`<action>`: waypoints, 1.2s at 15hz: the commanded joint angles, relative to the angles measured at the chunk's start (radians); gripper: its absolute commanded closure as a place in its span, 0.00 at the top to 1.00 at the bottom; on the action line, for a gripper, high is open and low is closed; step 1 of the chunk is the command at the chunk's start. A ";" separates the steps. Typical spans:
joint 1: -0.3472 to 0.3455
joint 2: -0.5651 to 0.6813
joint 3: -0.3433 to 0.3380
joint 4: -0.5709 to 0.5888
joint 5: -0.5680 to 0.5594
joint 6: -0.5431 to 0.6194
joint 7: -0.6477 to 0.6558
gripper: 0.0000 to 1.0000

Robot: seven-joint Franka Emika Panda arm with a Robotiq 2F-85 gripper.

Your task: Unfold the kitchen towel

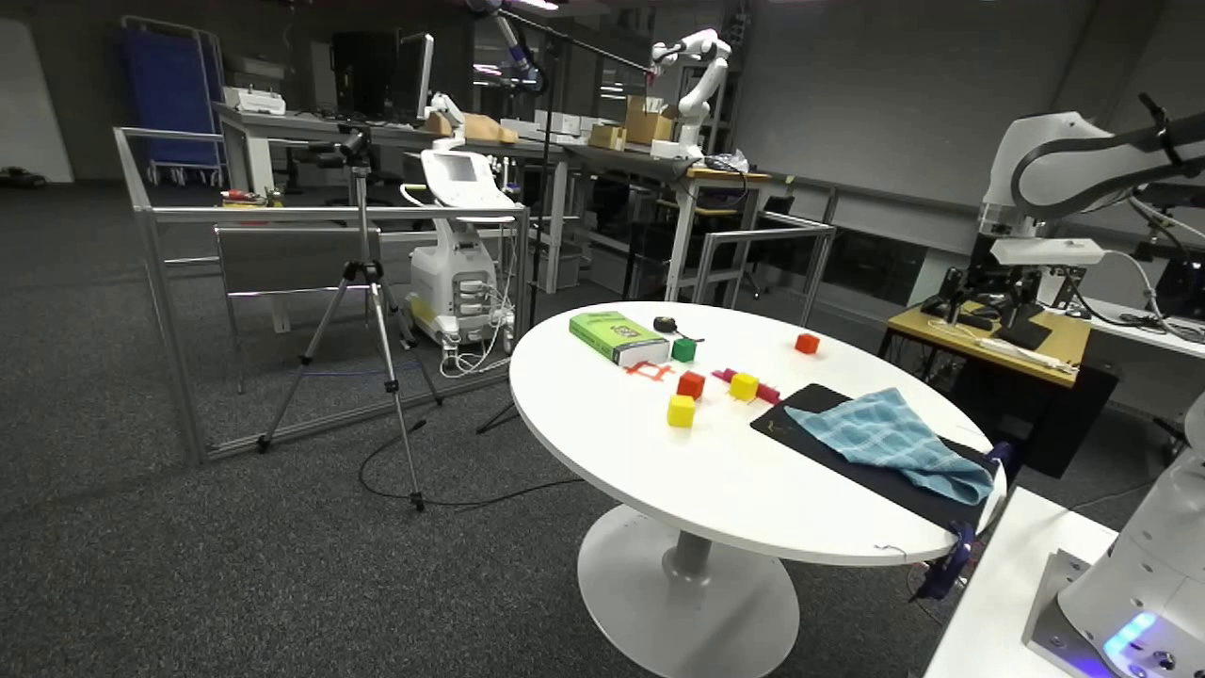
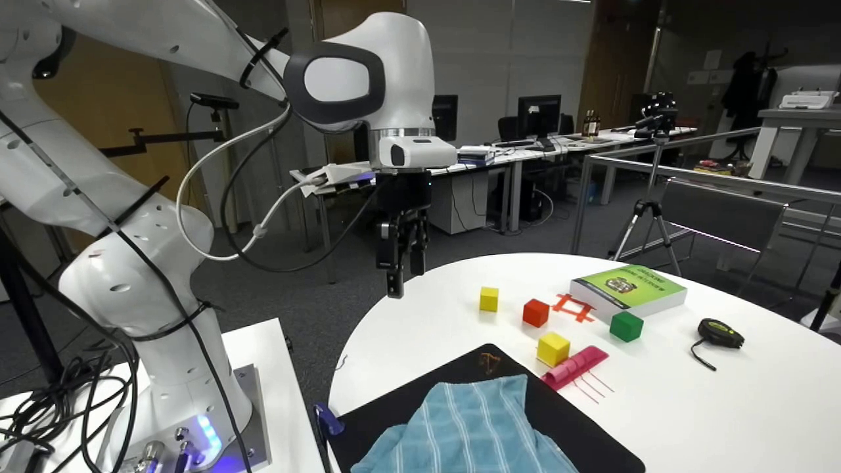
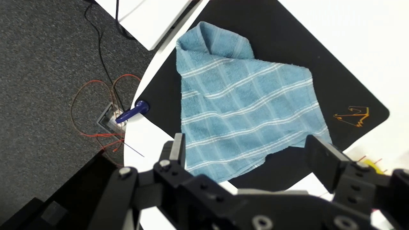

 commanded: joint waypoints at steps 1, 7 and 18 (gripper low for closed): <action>0.022 -0.045 -0.042 0.001 0.155 0.011 -0.088 1.00; 0.026 -0.057 -0.073 0.011 0.360 -0.011 -0.194 1.00; 0.008 -0.036 -0.072 0.007 0.395 -0.001 -0.256 1.00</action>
